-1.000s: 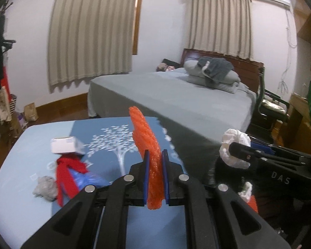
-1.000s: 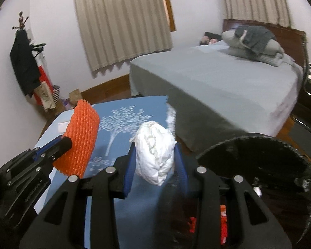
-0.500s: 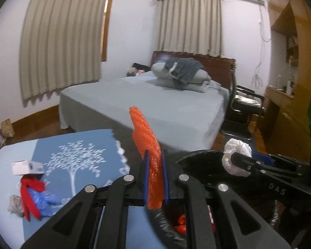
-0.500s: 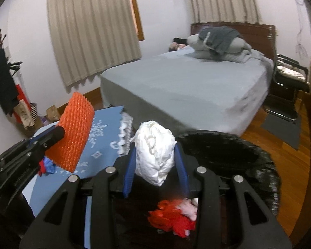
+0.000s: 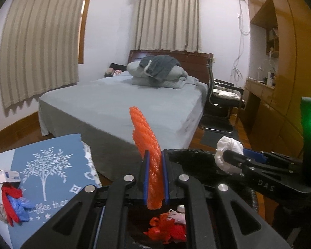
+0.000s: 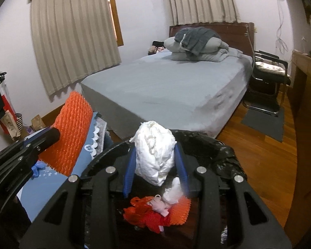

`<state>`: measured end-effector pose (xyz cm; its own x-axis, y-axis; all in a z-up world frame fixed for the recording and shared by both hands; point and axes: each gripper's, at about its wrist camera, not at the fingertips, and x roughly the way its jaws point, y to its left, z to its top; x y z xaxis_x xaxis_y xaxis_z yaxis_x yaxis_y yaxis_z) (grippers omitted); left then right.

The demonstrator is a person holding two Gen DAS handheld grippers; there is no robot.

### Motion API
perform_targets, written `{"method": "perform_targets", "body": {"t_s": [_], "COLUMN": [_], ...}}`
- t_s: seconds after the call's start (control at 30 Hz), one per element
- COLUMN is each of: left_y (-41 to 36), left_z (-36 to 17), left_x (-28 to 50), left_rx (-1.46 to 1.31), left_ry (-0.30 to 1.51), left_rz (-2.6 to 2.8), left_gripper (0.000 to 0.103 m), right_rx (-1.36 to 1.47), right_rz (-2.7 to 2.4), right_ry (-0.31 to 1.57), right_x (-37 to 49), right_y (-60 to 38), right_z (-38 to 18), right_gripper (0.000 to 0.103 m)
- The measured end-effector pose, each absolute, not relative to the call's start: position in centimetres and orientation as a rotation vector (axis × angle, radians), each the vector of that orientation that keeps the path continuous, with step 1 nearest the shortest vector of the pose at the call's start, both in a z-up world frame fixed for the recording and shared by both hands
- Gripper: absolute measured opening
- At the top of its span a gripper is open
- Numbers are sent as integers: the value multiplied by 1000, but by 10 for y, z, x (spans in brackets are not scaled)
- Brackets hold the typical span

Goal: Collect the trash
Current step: 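Carry the orange mesh and white ball over the bin and open both tools, then move both open tools back over the table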

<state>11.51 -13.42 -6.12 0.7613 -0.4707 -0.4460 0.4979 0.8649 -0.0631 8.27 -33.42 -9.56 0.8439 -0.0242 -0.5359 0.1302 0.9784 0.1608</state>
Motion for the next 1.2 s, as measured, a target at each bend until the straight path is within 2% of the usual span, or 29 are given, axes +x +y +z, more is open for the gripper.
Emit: {"method": "perform_targets", "body": {"t_s": [0.43,0.5,0.53,0.57,0.6,0.7,0.77,0.83,0.87,0.9,1.0,1.2], "left_y": [-169,-173,-174,-174,-173,-165,-156,-147,-141,-133,-110,-51], "left_z": [-81,-86,-87,-89,-90,-90,-89,-86,-85,-83,-80,-78], "left_x": [116,119,120,121,122,123,126,128,129,130,133,140], "left_rx": [68,60,60,60,57,37,28,15,9,3,-3,-16], "left_ry": [544,564,572,582,584,590,581,576,572,561,538,518], "left_rz": [-624,-647,-655,-656,-653,-644,-612,-585,-568,-537,-470,-331], "left_gripper": [12,14,18,33,46,55,61,66,72,78,87,90], "right_rx": [228,229,231,232,235,231,224,221,218,216,198,204], "right_rz": [-161,-169,-171,-175,-179,-201,-209,-211,-209,-206,-188,-121], "right_ry": [579,587,592,597,600,599,594,585,580,574,557,545], "right_x": [73,73,74,75,75,75,74,73,72,71,71,82], "right_y": [-365,-366,-367,-367,-367,-367,-366,-365,-363,-363,-354,-327], "right_z": [-108,-112,-114,-115,-116,-116,-116,-114,-114,-114,-111,-102], "right_gripper": [38,38,40,43,52,70,76,87,92,93,97,98]}}
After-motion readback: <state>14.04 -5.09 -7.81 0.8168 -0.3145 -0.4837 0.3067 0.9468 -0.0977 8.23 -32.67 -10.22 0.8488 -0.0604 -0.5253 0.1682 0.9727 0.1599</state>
